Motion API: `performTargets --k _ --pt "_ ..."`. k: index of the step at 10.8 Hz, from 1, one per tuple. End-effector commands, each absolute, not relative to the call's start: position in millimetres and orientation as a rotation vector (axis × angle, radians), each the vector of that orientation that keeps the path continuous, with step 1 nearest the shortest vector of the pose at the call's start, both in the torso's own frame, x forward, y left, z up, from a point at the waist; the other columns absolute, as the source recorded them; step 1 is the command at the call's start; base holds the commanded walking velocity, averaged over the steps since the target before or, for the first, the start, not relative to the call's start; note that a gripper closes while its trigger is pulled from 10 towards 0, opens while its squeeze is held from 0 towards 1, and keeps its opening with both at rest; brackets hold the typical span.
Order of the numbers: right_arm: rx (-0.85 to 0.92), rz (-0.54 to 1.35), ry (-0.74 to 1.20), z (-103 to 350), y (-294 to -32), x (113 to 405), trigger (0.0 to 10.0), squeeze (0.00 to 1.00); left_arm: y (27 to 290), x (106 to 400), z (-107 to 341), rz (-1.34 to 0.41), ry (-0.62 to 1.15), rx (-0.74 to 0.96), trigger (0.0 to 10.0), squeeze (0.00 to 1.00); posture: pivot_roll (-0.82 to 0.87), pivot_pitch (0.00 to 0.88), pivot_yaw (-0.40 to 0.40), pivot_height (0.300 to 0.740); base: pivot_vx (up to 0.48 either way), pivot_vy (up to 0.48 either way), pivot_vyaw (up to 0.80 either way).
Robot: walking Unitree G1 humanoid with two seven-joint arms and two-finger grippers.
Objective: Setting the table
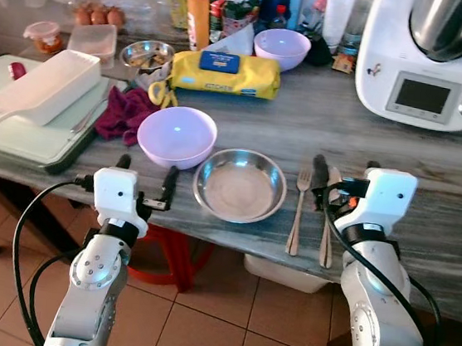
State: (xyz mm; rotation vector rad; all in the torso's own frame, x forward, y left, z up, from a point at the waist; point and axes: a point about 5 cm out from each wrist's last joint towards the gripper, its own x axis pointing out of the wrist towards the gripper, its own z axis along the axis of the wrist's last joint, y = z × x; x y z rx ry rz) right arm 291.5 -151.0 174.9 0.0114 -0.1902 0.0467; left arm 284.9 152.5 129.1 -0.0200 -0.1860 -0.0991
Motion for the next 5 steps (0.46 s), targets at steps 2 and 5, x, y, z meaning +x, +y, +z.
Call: performTargets --k 2,5 --pt "-0.011 0.005 -0.149 168 -155 297 10.0 0.00 156 292 136 -0.059 -0.198 0.027 10.0 0.00 -0.12 0.116 0.034 0.740 0.000 0.000 0.00" --pt "-0.025 0.061 -0.154 155 -157 284 10.0 0.00 174 274 111 0.017 -0.142 0.080 10.0 0.00 -0.13 0.093 0.052 0.740 0.000 0.000 0.00"
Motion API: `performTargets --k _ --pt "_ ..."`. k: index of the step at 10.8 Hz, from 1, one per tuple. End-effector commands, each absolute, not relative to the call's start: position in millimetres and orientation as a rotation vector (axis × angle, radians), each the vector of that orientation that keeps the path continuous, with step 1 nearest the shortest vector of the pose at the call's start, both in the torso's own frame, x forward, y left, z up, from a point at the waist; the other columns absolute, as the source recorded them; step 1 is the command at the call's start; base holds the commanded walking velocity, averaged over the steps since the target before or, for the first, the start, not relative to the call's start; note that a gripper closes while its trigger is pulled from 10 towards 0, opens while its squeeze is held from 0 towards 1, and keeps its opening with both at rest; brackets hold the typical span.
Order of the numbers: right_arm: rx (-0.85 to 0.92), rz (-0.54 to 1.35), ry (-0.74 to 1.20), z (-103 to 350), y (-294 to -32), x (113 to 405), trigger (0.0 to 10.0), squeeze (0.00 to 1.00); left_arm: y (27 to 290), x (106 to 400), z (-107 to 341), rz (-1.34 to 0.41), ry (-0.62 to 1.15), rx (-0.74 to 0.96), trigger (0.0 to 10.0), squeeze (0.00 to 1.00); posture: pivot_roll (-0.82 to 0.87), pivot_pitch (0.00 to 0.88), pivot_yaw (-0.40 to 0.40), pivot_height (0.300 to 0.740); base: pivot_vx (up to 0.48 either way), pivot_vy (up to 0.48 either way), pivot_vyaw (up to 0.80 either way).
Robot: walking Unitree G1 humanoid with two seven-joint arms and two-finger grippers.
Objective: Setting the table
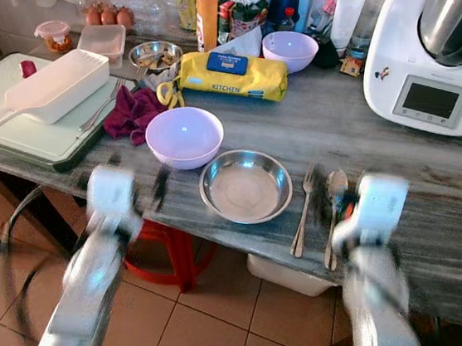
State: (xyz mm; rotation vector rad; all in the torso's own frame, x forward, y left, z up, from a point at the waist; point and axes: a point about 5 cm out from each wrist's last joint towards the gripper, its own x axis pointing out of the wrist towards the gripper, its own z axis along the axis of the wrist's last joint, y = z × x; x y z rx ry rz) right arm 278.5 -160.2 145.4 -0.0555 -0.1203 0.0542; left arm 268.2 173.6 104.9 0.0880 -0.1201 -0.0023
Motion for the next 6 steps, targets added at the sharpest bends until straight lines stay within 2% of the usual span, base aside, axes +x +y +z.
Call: performTargets --k 1,3,6 --pt "-0.071 0.045 -0.141 146 -166 273 10.0 0.00 186 263 103 0.034 -0.120 0.123 10.0 0.00 -0.11 0.085 0.054 0.740 0.000 0.000 0.00" --pt "-0.066 0.033 -0.094 136 -177 262 10.0 0.00 201 254 107 0.093 -0.129 0.148 10.0 0.00 -0.10 0.083 0.060 0.740 0.000 0.000 0.00" --pt "-0.169 0.003 -0.185 148 -179 261 10.0 0.00 190 252 107 0.090 -0.146 0.165 10.0 0.00 -0.11 0.088 0.062 0.740 0.000 0.000 0.00"
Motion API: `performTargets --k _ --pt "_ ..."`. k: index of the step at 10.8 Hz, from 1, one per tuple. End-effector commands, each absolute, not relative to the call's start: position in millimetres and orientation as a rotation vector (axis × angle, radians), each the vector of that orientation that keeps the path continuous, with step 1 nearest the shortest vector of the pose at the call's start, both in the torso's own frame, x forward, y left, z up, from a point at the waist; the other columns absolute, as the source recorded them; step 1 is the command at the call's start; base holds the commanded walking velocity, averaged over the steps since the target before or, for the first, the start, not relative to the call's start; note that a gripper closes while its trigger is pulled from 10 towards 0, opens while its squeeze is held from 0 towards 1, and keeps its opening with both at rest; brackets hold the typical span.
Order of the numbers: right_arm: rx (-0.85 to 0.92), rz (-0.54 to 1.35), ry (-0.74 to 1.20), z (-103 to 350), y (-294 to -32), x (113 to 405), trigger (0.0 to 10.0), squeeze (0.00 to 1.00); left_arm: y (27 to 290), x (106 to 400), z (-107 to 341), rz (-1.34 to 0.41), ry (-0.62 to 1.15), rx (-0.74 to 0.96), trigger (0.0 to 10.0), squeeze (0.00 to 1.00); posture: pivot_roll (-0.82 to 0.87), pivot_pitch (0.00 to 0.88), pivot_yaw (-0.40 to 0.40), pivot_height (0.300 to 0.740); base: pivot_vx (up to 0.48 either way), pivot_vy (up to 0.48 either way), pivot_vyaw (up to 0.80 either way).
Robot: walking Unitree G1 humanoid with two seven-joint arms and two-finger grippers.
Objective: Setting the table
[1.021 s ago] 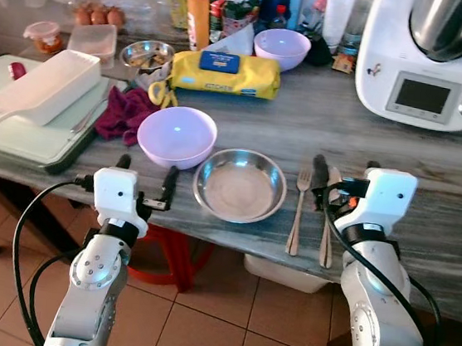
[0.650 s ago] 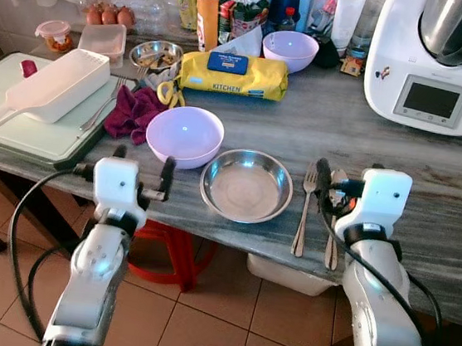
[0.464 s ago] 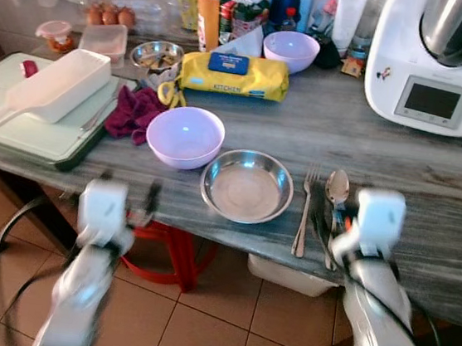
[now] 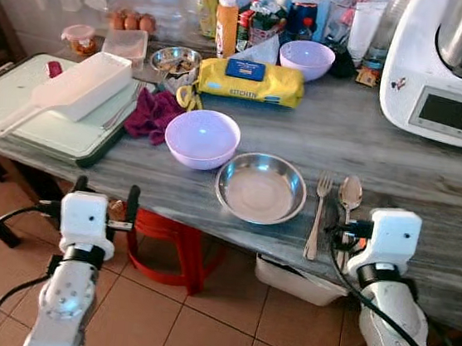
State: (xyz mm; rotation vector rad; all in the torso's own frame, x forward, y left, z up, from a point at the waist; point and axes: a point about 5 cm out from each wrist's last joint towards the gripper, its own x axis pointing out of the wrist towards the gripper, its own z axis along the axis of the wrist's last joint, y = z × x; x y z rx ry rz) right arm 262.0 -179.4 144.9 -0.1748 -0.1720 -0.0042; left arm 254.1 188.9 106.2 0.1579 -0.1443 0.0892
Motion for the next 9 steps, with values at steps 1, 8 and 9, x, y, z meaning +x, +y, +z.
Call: performTargets --k 1,8,9 --pt "-0.215 -0.041 -0.226 155 -185 261 10.0 0.00 189 254 107 0.111 -0.160 0.176 10.0 0.00 -0.11 0.092 0.054 0.740 0.000 0.000 0.00" --pt "-0.175 -0.084 -0.194 137 -185 256 10.0 0.00 187 257 106 0.126 -0.194 0.131 10.0 0.00 -0.12 0.127 0.043 0.740 0.000 0.000 0.00" --pt "-0.180 -0.079 -0.180 132 -185 257 10.0 0.00 186 258 106 0.138 -0.230 0.064 10.0 0.00 -0.12 0.139 0.048 0.740 0.000 0.000 0.00"
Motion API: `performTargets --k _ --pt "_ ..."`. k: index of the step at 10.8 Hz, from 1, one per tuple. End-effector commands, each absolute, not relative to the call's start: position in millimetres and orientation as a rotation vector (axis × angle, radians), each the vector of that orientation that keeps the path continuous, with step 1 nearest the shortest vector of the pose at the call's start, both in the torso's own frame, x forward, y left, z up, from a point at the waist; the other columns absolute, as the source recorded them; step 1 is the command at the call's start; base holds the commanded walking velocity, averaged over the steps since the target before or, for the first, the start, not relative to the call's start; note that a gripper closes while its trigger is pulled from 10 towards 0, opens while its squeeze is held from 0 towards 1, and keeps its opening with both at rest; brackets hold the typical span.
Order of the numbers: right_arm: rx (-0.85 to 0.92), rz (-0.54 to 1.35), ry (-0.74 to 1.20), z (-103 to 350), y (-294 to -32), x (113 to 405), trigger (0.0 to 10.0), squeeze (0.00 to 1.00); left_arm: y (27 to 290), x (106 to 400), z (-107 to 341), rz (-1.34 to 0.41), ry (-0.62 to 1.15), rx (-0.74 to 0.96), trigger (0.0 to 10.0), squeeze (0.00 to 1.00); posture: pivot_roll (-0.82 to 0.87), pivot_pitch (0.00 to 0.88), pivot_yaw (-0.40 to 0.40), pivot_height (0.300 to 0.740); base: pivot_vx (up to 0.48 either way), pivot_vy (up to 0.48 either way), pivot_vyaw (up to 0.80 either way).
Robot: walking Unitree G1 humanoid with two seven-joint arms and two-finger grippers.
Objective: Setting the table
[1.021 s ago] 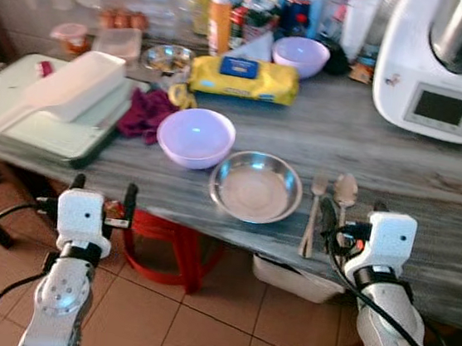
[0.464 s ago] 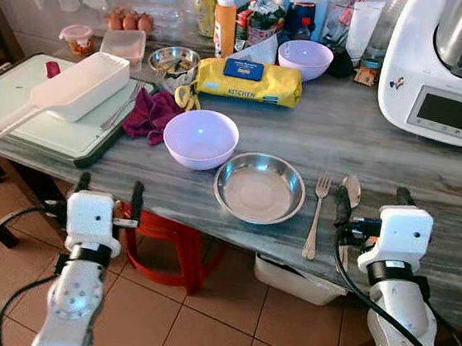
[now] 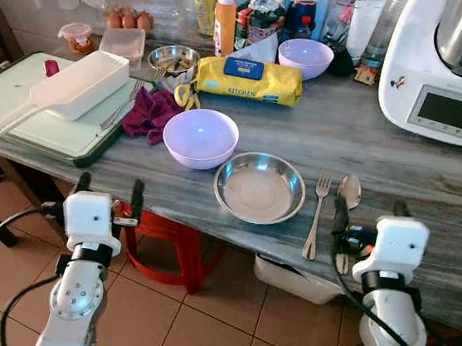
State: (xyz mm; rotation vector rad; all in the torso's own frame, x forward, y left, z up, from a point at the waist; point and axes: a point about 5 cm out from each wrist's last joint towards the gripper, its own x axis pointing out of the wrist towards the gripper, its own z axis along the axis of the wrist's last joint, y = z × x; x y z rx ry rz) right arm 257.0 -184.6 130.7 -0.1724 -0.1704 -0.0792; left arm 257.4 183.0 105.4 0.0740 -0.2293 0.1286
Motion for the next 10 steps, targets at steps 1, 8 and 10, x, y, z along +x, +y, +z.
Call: performTargets --k 1,8,10 --pt "-0.128 -0.078 -0.146 125 -184 257 10.0 0.00 187 257 101 0.151 -0.202 0.080 10.0 0.00 -0.11 0.142 0.050 0.740 0.000 0.000 0.00" --pt "-0.144 -0.049 -0.160 121 -176 254 10.0 0.00 185 259 98 0.163 -0.167 0.086 10.0 0.00 -0.11 0.162 0.064 0.740 0.000 0.000 -0.23" --pt "-0.146 -0.048 -0.175 123 -174 254 10.0 0.00 183 262 99 0.168 -0.164 0.089 10.0 0.00 -0.11 0.165 0.067 0.740 0.000 0.000 -0.69"
